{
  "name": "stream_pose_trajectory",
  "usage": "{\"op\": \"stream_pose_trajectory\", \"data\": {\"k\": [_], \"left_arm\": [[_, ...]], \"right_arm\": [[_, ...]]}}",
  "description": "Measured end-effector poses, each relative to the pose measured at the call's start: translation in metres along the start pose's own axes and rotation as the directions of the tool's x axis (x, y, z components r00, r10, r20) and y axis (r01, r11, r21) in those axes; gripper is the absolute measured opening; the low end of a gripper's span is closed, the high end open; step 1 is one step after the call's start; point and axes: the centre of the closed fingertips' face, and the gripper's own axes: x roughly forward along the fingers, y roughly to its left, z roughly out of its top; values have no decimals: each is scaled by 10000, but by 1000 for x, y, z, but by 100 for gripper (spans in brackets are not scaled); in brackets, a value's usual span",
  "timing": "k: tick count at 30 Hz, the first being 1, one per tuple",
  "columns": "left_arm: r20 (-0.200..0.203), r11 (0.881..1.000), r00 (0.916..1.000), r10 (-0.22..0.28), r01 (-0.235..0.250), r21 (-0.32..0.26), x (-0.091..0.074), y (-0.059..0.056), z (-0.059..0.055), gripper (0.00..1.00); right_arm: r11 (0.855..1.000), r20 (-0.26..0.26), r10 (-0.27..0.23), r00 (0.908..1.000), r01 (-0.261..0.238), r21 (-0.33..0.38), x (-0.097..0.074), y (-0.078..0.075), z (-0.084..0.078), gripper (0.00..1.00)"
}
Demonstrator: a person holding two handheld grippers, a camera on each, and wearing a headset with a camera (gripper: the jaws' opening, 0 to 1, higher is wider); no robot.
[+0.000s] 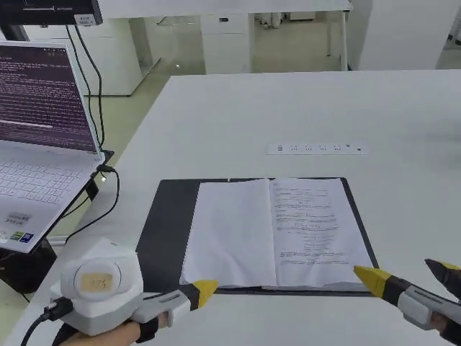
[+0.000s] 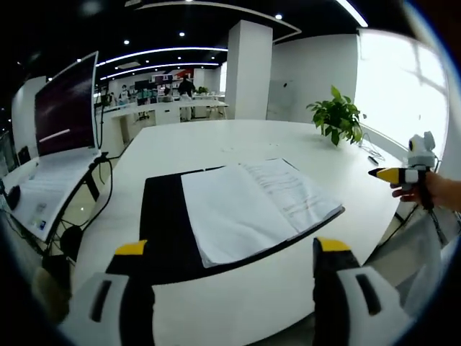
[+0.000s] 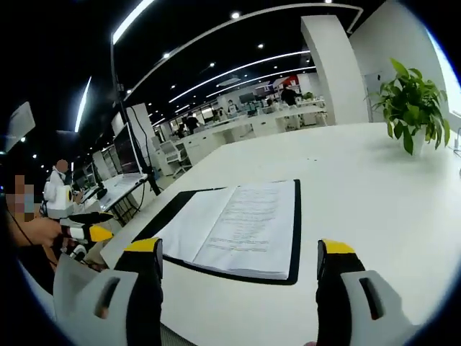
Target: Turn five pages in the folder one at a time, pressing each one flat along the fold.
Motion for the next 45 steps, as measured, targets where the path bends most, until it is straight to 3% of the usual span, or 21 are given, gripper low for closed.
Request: {"op": "stream_pose_trajectory", "data": {"k": [5, 16, 25, 29, 38, 45], "left_arm": [[-80, 9998, 10000, 46, -44, 175, -3, -4, -4, 99], [-205, 9989, 9997, -143, 152, 435, -1, -18, -4, 99], [-313, 9914, 9959, -853, 879, 971, 28, -53, 5, 97], [-442, 9822, 9903, -1316, 1363, 1294, 46, -76, 7, 97], [-831, 9642, 9776, -1934, 2050, 1683, 86, -112, 4, 93], [-972, 9496, 9674, -2340, 2488, 1906, 122, -143, 5, 92]], "right_arm": [[9996, 223, 227, 9995, -223, -143, -1, 5, 0, 97], [9980, 258, 593, 9979, -599, 218, -5, 11, -6, 100], [9982, 260, 489, 9985, -498, 341, -16, 3, -13, 99], [9982, 282, 364, 9989, -378, 476, -20, -4, -17, 98], [9970, 413, 141, 9990, -172, 749, -27, -11, -19, 97], [9957, 491, 168, 9987, -211, 901, -28, -8, -19, 96]]}}
